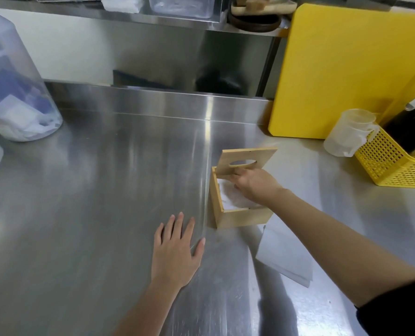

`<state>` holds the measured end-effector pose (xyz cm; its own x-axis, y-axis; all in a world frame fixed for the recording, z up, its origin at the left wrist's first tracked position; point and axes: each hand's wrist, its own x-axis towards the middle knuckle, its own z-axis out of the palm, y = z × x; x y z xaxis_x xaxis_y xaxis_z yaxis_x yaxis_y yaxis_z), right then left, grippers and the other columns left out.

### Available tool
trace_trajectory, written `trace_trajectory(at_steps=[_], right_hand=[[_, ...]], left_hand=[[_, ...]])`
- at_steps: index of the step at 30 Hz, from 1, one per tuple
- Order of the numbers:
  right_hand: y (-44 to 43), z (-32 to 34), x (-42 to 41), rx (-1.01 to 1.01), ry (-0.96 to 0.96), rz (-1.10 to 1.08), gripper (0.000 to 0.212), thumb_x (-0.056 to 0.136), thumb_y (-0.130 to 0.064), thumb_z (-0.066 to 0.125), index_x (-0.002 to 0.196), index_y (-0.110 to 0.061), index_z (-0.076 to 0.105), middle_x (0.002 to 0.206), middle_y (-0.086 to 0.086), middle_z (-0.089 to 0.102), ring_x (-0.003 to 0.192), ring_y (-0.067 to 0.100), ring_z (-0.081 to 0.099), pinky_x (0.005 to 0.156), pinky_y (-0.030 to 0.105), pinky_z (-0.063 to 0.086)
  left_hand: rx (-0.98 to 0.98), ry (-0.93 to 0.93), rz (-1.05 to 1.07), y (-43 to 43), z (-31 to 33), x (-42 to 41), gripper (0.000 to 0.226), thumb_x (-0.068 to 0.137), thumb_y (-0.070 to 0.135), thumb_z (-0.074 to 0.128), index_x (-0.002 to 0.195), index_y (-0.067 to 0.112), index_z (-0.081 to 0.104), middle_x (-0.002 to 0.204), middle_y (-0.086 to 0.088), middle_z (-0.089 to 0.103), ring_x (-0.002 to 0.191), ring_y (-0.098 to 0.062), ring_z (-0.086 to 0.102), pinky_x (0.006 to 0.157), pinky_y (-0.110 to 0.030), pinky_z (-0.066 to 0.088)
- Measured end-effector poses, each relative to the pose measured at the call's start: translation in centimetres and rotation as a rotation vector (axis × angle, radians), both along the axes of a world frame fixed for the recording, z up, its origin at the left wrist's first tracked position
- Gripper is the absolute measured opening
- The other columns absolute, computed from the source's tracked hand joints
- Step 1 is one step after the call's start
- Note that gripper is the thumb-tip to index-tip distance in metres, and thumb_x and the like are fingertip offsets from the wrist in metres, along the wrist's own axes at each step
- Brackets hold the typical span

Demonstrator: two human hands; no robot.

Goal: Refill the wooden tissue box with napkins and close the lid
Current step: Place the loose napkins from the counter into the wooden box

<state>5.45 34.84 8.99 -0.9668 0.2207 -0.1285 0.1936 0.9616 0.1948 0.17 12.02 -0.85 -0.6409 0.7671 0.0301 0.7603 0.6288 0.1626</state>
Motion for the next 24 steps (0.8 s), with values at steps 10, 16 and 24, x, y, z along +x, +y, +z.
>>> trace_trajectory(at_steps=[10,16,24], right_hand=[[0.3,-1.0,0.4,-0.135,0.103,0.015,0.034,0.084,0.002,0.054,0.117,-0.006,0.06,0.113,0.017,0.066,0.089,0.04,0.066,0.072,0.043,0.056],[-0.5,0.5,0.3,-0.289,-0.267,-0.178,0.025,0.095,-0.017,0.041,0.108,-0.012,0.062,0.109,0.012,0.065,0.095,0.03,0.06,0.073,0.037,0.046],[-0.9,3.3,4.2,-0.421,-0.03,-0.274,0.031,0.096,-0.016,0.046,0.125,-0.013,0.054,0.121,0.01,0.063,0.107,0.028,0.058,0.083,0.031,0.045]], left_hand=[[-0.001,-0.01,0.001,0.0,0.0,0.0,0.057,0.091,0.051,0.026,0.125,0.017,0.056,0.131,-0.013,0.058,0.123,-0.03,0.051,0.103,-0.042,0.025],[-0.008,-0.025,0.0,0.0,0.4,0.1,0.062,0.092,0.052,0.018,0.124,0.016,0.057,0.13,-0.013,0.058,0.123,-0.031,0.051,0.103,-0.042,0.024],[0.004,0.0,-0.018,0.3,0.6,1.1,0.058,0.086,0.051,0.031,0.124,0.015,0.057,0.131,-0.014,0.058,0.124,-0.03,0.051,0.103,-0.041,0.023]])
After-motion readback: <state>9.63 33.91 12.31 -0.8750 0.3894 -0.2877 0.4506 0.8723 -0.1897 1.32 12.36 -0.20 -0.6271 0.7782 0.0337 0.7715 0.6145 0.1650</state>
